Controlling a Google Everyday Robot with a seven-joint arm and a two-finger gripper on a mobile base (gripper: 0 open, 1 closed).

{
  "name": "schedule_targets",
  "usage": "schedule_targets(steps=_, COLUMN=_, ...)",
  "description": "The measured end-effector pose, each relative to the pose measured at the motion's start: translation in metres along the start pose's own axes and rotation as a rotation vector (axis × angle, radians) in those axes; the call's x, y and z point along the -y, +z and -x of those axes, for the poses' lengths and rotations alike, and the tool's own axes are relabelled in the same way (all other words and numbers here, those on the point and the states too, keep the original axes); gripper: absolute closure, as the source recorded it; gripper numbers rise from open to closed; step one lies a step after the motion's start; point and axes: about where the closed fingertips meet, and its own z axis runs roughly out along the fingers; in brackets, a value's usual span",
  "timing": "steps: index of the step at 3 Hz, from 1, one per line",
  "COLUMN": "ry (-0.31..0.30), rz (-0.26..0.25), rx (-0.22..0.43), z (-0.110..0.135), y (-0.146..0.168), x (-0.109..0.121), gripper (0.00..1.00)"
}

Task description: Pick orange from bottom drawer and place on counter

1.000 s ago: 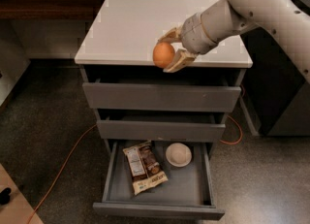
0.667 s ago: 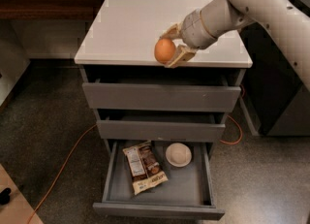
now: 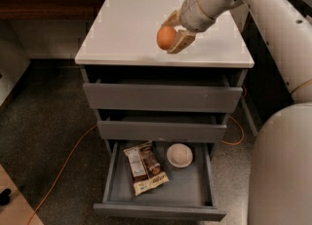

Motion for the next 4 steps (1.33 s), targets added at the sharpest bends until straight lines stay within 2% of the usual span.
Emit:
schedule_targets(steps=2, ry=0.014, rz=0.076, rx=-0.036, z=-0.018, y=0.026, x=0.024, gripper=1.0)
schedule_targets(steps=3, ry=0.017, rz=0.11, rx=-0.044, z=-0.021, y=0.043, x=0.028, gripper=0.86)
schedule_targets(steps=4, ry=0.017, rz=0.132, rx=-0.049, z=-0.021, y=0.055, x=0.03, gripper=0.62)
